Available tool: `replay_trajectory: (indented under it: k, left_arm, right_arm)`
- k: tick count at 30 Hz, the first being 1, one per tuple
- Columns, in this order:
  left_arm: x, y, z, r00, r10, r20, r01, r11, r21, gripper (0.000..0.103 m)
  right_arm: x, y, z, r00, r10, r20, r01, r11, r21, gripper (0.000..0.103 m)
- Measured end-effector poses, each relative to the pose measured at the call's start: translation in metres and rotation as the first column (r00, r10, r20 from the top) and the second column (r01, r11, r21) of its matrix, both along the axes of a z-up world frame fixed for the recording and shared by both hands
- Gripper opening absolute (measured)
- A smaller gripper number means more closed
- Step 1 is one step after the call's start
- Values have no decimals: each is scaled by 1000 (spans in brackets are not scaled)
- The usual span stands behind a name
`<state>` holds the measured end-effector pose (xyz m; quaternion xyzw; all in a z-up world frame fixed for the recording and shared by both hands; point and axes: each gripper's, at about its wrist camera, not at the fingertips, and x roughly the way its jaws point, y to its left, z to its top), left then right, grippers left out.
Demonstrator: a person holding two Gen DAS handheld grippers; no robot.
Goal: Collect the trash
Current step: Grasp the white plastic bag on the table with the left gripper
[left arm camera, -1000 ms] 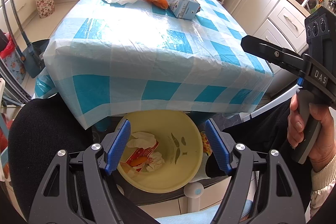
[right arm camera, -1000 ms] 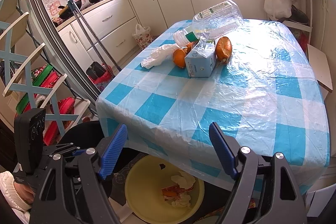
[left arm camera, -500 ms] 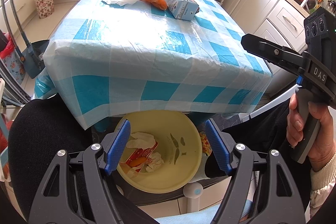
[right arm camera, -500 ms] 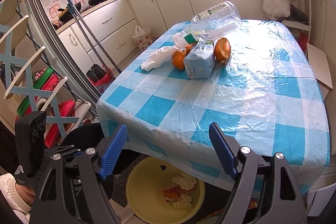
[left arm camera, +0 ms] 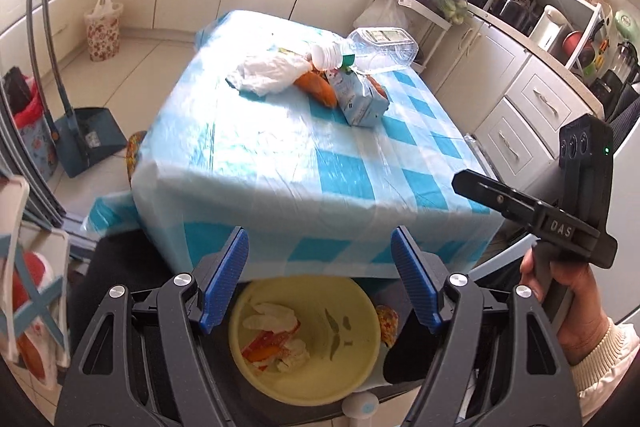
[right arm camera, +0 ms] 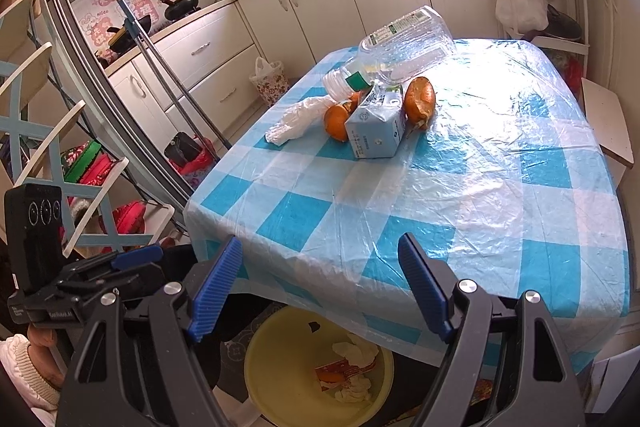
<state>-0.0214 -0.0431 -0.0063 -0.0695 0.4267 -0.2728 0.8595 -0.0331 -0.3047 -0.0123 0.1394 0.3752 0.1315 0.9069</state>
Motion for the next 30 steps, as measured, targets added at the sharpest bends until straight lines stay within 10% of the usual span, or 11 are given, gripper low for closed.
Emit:
replay_trajectory:
  k: [23, 27, 30]
  left_arm:
    - [218, -87, -29, 1000, -5, 2, 5, 960, 281, 69]
    - [234, -94, -33, 999, -41, -25, 46, 971, 233, 23]
    - [232, -88, -35, 999, -48, -25, 52, 978, 200, 10]
  right_arm:
    - [26, -22, -14, 999, -33, -37, 35, 998, 57, 77]
    - [32, -17, -12, 1000, -17, -14, 17, 1000, -2, 77]
    - [37, -7, -8, 1000, 11, 26, -9, 997, -77, 77]
